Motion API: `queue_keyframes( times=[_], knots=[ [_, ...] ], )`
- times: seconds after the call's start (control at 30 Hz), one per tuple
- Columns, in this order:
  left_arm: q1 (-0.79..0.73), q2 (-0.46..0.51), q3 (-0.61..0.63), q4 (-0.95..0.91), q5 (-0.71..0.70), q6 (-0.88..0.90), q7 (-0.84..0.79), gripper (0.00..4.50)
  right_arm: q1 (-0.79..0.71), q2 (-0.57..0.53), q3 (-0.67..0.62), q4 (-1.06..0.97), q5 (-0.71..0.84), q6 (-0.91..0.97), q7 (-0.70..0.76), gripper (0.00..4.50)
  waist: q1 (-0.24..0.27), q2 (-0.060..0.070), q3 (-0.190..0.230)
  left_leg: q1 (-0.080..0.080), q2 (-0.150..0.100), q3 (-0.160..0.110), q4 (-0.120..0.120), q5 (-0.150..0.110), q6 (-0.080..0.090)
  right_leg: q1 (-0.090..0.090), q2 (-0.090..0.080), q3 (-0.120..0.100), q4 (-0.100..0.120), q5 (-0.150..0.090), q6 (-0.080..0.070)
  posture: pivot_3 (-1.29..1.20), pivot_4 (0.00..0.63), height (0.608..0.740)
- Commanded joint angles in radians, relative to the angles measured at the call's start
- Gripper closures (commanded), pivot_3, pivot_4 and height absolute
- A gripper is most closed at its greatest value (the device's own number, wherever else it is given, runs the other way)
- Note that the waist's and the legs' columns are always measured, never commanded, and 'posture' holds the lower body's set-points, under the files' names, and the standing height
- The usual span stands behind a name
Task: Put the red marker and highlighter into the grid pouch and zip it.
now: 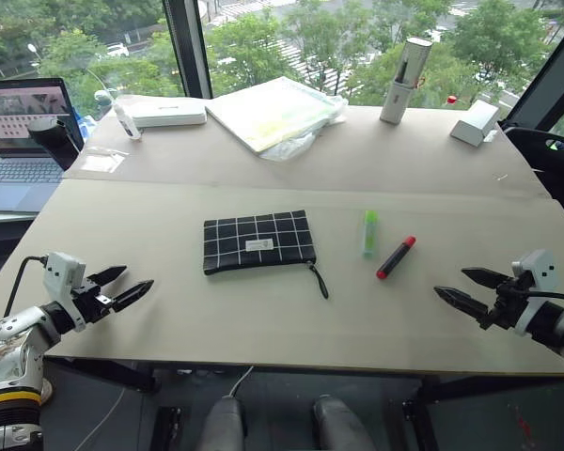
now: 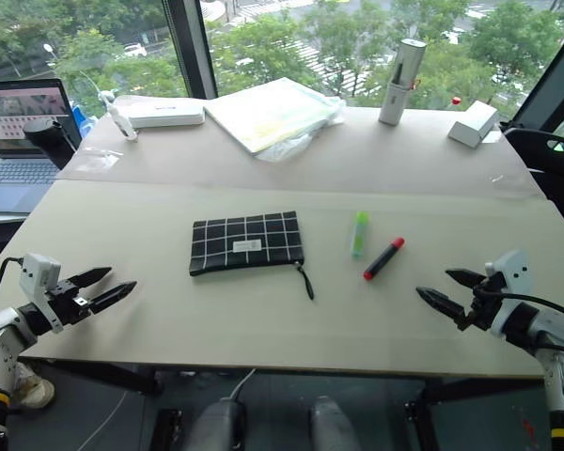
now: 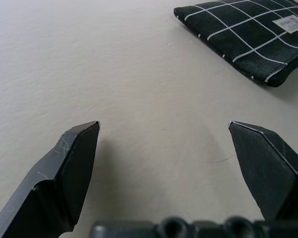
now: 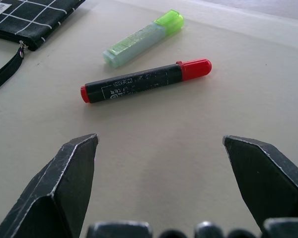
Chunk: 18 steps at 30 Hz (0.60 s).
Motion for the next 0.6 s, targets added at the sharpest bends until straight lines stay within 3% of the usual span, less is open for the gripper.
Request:
queue_keyframes(
  times=[0.03,0.17,0.27,0.47,0.6],
  knots=[
    [-0.038,0.013,0.010,0.027,-0.016,-0.019,-0.045,0.00,-0.020,-0.012,0.004,-0.004,0.001,0.002,-0.003,0.05,0.000,0.000,0.000,0.000,0.000,0.000,0.000,0.000,0.000,0.000,0.000,0.000,0.000,0.000,0.000,0.00,0.150,0.738],
    [-0.113,0.002,-0.012,0.075,-0.047,-0.011,-0.151,0.00,-0.026,0.003,0.020,-0.005,-0.010,-0.011,-0.021,0.05,0.004,0.000,0.000,0.000,0.000,0.000,0.000,0.000,0.000,0.000,0.000,0.000,0.000,0.000,0.000,0.00,0.150,0.738],
    [-0.143,0.012,-0.057,0.119,0.015,-0.108,-0.212,0.00,-0.057,0.019,0.014,0.014,0.012,0.030,-0.055,0.68,0.001,0.000,0.000,0.000,0.000,0.000,0.000,0.000,0.000,0.000,0.000,0.000,0.000,0.000,0.000,0.00,0.150,0.738],
    [-0.190,0.040,-0.135,0.174,0.168,-0.470,-0.241,0.00,-0.070,0.017,0.023,-0.031,0.052,0.081,-0.026,2.68,-0.001,0.000,0.000,0.000,0.000,0.000,0.000,0.000,0.000,0.000,0.000,0.000,0.000,0.002,-0.004,0.00,0.150,0.738],
    [-0.243,0.058,-0.191,0.219,0.239,-0.609,-0.251,0.00,-0.076,0.015,0.046,-0.081,0.074,0.118,-0.003,4.04,0.001,0.000,0.000,-0.001,0.000,0.000,0.000,0.000,0.000,0.000,0.000,0.000,0.000,0.003,-0.004,0.00,0.150,0.738]
  ],
)
